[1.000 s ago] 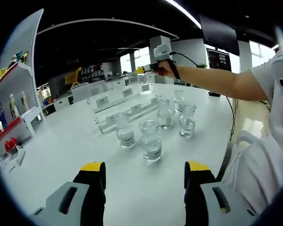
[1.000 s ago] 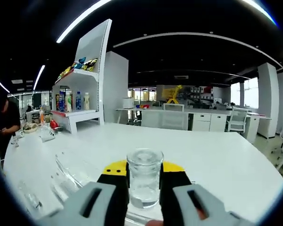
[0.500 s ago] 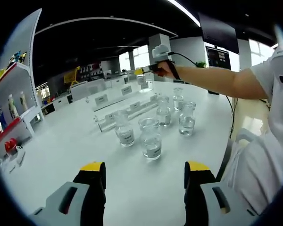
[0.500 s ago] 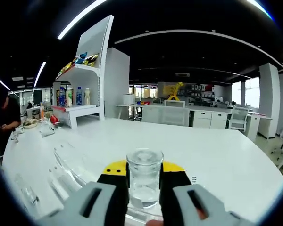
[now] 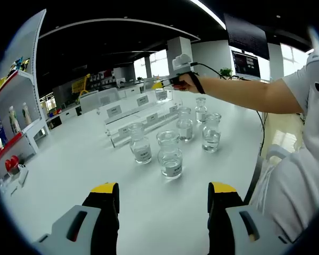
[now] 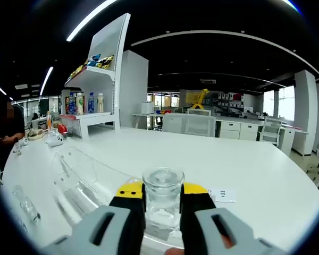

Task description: Identify the label on the chemical reagent bottle, grasp the chemical reagent bottle, and place it in the designated position on the reagent rack

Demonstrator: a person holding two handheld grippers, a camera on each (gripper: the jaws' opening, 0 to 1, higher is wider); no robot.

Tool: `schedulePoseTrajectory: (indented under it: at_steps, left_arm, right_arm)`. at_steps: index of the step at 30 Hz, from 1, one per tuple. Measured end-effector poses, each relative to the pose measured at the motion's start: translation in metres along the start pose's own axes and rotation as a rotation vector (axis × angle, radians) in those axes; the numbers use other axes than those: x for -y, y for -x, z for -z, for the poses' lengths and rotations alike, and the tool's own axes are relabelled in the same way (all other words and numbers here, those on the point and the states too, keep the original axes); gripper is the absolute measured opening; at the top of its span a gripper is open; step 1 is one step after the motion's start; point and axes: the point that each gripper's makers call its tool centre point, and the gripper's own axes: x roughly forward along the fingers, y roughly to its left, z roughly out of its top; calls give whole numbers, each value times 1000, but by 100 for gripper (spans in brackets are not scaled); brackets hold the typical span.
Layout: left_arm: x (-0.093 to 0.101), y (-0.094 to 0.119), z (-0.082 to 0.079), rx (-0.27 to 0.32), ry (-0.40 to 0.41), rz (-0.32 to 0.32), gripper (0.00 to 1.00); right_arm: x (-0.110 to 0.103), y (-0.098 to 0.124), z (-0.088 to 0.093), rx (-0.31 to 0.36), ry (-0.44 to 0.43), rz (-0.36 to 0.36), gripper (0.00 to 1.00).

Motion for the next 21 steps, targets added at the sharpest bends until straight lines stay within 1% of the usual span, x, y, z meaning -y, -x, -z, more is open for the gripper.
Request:
schedulePoseTrajectory:
  at_steps: [6, 10, 14, 18, 21]
  left_arm:
    - [1, -2, 3, -9, 3, 4, 68]
    - [1, -3, 5, -8, 7, 5, 68]
    - [2, -4, 6, -8, 12, 7, 68]
    - [3, -5, 7, -11, 12, 11, 68]
    - [4, -6, 6, -10, 13, 20, 68]
  right_arm:
    - [0, -1, 5, -11, 0, -8, 22]
    - [1, 0, 5, -6, -10, -9, 23]
    - [-3, 1, 6, -7, 21, -17, 23]
    - [-2, 2, 7, -13, 4, -25, 24]
    - [-3, 3, 7, -14, 9, -29, 24]
